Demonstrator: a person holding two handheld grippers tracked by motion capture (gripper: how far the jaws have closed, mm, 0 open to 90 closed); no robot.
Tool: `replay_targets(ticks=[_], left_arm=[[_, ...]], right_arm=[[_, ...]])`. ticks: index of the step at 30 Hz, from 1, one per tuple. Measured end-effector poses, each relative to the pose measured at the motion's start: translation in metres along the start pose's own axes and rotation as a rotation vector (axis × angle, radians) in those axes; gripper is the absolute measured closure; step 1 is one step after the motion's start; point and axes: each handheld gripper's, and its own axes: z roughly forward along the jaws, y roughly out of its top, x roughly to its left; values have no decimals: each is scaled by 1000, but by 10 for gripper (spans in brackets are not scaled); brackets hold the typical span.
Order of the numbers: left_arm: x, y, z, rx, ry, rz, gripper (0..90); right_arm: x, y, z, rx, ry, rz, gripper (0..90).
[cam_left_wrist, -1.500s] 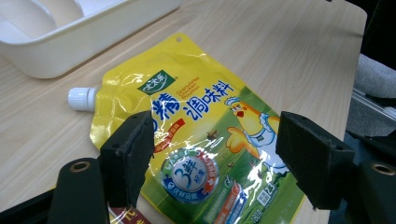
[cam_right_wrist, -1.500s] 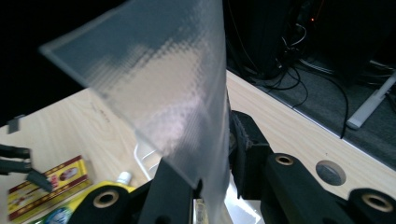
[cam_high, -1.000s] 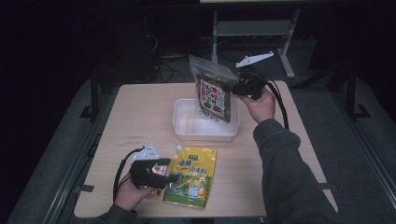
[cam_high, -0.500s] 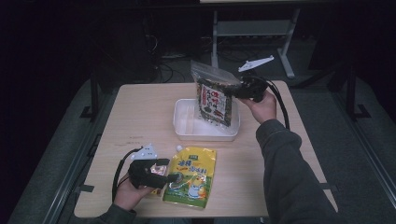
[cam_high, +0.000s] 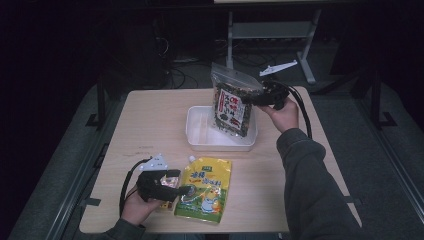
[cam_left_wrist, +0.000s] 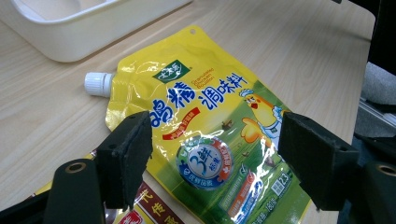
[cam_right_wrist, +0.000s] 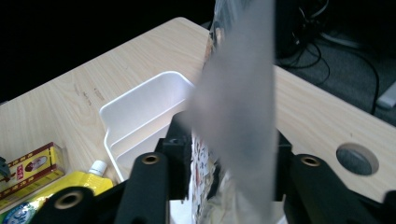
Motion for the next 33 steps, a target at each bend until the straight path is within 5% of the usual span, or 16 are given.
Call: replay_targets(ticks=[12, 33], left_arm=[[0, -1, 2, 11, 11, 4, 255], [-2, 0, 4, 19, 22, 22, 253]], right_arm=[[0, -14, -19, 2, -1, 66, 438], [16, -46, -38, 40, 6, 118, 373]])
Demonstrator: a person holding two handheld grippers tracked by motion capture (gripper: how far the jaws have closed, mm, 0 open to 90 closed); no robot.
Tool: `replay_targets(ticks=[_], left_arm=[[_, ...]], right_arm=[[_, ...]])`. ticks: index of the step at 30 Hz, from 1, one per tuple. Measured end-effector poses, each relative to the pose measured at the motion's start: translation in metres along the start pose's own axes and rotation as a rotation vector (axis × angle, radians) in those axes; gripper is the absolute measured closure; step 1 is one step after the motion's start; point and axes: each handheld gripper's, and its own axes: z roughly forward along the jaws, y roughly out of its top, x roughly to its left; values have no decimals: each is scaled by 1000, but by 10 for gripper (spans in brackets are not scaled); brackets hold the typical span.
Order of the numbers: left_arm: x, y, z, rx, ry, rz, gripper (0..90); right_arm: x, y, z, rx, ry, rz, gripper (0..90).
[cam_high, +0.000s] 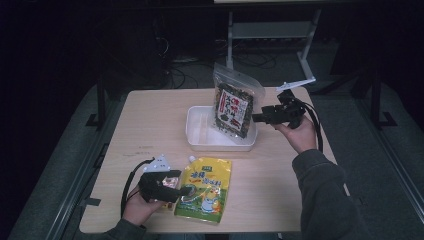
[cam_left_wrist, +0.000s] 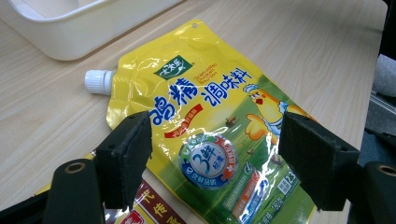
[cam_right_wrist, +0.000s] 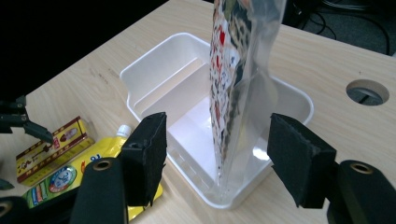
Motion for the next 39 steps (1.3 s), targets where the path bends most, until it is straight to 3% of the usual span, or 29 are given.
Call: replay_targets(ticks=[15, 20, 25, 39], left_arm=[[0, 1, 0, -2, 4, 1, 253], [-2, 2, 4, 6, 2, 9, 252], [-5, 3, 6, 14, -1, 20, 252], [-2, 4, 11, 42, 2, 19, 283]], right_arm=[[13, -18, -6, 37, 27, -1, 358], [27, -28, -5, 52, 76, -6, 340], [40, -39, 2, 95, 92, -24, 315], [57, -59, 35, 192, 125, -26, 324]])
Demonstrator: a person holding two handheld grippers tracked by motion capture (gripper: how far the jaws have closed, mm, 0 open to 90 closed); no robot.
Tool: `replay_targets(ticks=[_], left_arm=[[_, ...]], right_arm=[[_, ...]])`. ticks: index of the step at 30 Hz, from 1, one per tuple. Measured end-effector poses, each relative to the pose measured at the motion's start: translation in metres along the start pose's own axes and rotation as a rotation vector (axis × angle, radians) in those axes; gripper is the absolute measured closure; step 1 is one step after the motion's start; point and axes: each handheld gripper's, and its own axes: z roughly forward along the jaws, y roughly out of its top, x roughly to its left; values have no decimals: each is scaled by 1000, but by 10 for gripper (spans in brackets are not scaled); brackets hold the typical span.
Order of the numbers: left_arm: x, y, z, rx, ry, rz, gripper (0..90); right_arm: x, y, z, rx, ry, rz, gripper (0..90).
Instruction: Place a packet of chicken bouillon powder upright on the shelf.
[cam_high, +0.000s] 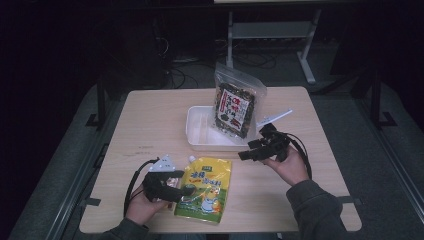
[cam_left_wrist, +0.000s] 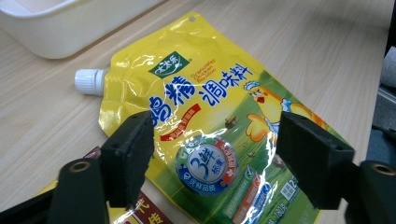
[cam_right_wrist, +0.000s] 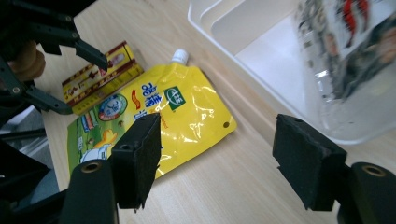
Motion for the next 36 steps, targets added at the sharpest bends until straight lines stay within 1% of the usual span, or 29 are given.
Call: replay_targets(ticks=[5, 8, 10, 12, 15, 16, 19, 22, 24, 27, 29, 31, 34, 36], left_arm=[[1, -1, 4, 21, 11, -3, 332], [3, -2, 5, 34, 10, 0, 363], [3, -2, 5, 40, 8, -1, 389], [3, -3, 6, 46, 6, -2, 417], [3, -3, 7, 59, 2, 8, 486], [2, -3, 8, 65, -1, 8, 498], [2, -3, 10, 80, -2, 10, 526], [1, -3, 11, 96, -3, 17, 555], [1, -3, 12, 106, -2, 19, 566], [1, -4, 15, 132, -7, 21, 567], [1, -4, 17, 145, -8, 26, 567], [1, -4, 19, 157, -8, 26, 567], [1, -4, 20, 159, -11, 23, 568], [1, -4, 20, 166, -11, 24, 569]], right_arm=[[1, 1, 21, 61, 5, 6, 373], [0, 3, 34, 107, -1, 17, 409], [-1, 4, 42, 130, 4, 26, 428], [-2, 5, 49, 153, 1, 26, 460], [-1, 6, 58, 182, -13, 25, 479], [-1, 6, 60, 186, -12, 23, 484], [-2, 4, 69, 210, -16, 38, 498], [-5, 2, 79, 243, -24, 47, 501], [-6, 2, 82, 256, -27, 54, 501], [-9, 1, 88, 261, -29, 51, 504], [-10, 2, 91, 270, -25, 63, 511], [-12, 1, 95, 272, -15, 64, 527], [-13, 1, 99, 273, 5, 81, 547], [-12, 1, 101, 276, 5, 81, 562]])
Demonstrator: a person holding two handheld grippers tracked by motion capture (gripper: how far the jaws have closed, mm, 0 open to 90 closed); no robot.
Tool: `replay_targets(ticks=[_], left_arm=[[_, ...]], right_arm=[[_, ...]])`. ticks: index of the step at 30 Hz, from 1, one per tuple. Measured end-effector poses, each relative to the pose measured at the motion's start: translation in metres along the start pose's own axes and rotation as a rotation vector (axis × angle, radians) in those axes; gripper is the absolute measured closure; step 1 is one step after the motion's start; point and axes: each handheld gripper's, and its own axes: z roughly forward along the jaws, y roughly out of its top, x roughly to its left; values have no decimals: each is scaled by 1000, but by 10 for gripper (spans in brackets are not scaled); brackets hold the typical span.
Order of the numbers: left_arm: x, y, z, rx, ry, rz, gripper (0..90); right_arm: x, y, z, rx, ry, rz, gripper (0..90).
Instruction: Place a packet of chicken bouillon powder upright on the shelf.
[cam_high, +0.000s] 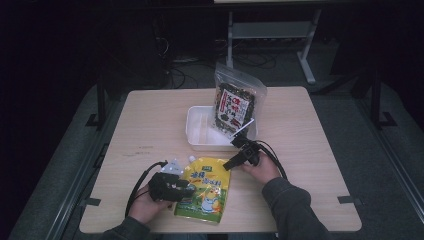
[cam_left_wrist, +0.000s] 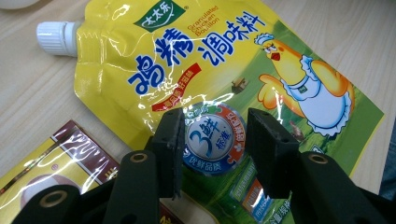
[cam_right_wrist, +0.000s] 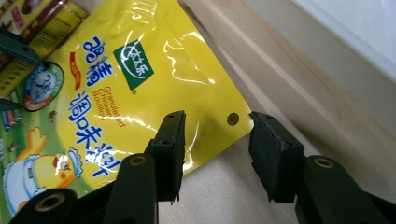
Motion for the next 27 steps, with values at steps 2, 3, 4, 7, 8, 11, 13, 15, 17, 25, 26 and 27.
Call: replay_targets(ticks=[2, 3, 4, 7, 8, 11, 13, 15, 17, 25, 26, 27], left_arm=[[0, 0, 1, 2, 3, -1, 569], [-1, 0, 1, 2, 5, -2, 570], [-1, 0, 1, 3, 5, -1, 574], [-2, 0, 2, 4, 5, -3, 579], [-2, 0, 3, 4, 6, -6, 580], [-2, 1, 3, 9, 7, -7, 580], [-2, 1, 3, 9, 8, -7, 583], [-2, 2, 4, 6, 6, -12, 587], [-1, 2, 4, 5, 4, -16, 591], [-2, 2, 4, 5, 13, -9, 591], [-2, 2, 3, 3, 20, -9, 592], [-2, 2, 3, -3, 21, -11, 585]], right_arm=[[-1, 0, 1, 4, -1, 7, 587], [-1, 0, 0, 1, -1, 9, 606], [-2, -1, -1, -6, 3, 15, 623], [-2, -1, -5, -28, 20, 15, 659], [-2, -1, -7, -40, 25, 13, 665], [1, -1, -10, -48, 40, 18, 681], [2, 0, -11, -48, 47, 13, 681], [4, 0, -11, -48, 43, 1, 691], [5, 1, -8, -36, 36, -1, 688], [-3, 2, -1, -27, 58, 24, 859], [-2, 2, -2, -33, 60, 21, 878], [-2, 2, -4, -34, 57, 17, 891]])
